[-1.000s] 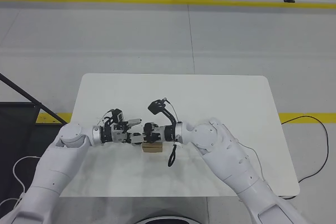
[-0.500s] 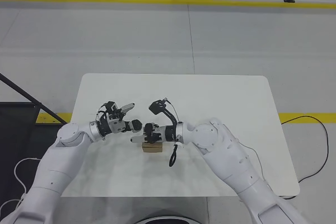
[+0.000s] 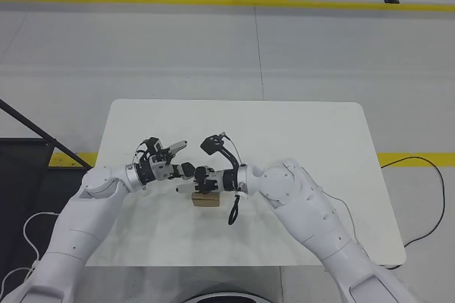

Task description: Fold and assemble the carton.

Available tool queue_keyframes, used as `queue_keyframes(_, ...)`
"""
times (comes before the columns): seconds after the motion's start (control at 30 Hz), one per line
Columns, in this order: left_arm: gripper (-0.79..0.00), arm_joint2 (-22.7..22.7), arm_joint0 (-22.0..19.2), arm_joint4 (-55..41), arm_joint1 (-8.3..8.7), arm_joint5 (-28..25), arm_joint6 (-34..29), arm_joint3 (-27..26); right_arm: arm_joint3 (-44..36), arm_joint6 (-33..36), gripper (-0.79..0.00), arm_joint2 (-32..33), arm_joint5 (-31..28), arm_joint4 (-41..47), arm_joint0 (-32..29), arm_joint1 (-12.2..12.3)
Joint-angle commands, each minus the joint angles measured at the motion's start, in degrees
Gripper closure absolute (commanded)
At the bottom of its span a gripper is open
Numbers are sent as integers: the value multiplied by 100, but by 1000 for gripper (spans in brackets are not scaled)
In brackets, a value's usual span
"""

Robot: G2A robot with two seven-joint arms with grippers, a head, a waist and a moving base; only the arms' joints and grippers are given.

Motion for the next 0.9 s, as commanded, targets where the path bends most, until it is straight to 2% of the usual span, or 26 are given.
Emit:
queue_keyframes(0.0, -785, 9, -5, 31, -1, -5, -49, 2, 10, 4, -785, -7, 4, 10, 10, -3)
queue_keyframes(0.37, -785, 50, -36, 213, -7, 2, -134, 53, 55, 17, -785, -44, 1, 41, 49, -16)
queue_keyframes(0.87, -785, -105, -40, -126, -17, 57, -271, 171, 231, 106, -785, -113, 41, 151, 154, -54)
